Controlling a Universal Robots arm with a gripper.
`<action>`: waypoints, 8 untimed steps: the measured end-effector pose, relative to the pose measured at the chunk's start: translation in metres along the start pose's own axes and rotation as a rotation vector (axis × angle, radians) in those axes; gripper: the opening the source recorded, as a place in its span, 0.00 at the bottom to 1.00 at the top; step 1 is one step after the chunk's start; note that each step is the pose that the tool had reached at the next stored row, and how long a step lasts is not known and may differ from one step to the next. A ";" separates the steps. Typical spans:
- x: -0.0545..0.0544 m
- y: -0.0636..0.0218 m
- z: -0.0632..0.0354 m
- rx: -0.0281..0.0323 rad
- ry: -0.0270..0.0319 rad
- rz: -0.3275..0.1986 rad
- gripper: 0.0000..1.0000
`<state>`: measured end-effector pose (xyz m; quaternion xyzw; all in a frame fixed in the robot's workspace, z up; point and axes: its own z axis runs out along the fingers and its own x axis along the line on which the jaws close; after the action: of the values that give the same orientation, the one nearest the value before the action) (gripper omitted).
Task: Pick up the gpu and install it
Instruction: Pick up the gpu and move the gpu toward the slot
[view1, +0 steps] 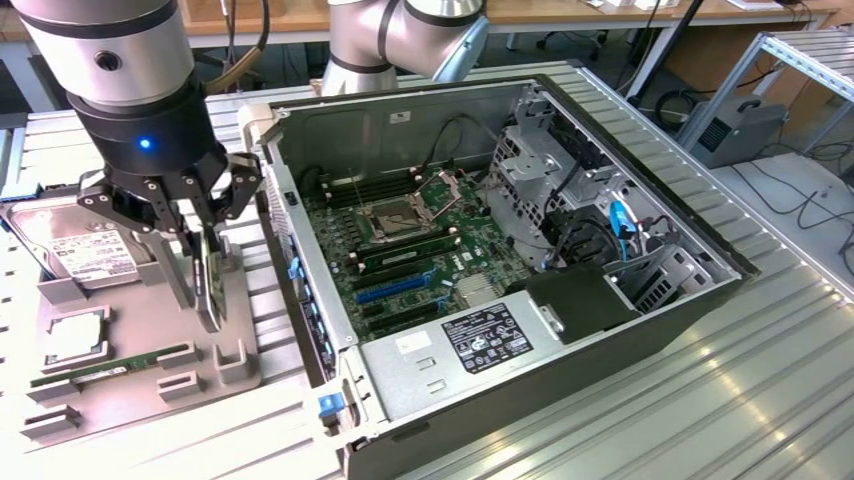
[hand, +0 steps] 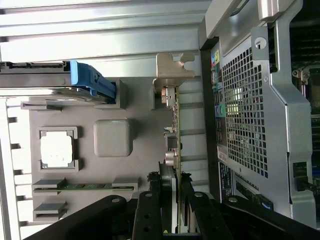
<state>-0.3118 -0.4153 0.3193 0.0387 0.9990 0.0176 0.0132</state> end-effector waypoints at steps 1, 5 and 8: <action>0.000 0.0000 -0.0004 0.0000 0.0000 0.000 0.27; 0.000 0.0001 -0.0016 0.0000 0.0000 0.000 0.27; 0.000 0.0001 -0.0024 0.0000 -0.0001 0.000 0.27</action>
<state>-0.3118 -0.4153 0.3217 0.0387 0.9990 0.0176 0.0133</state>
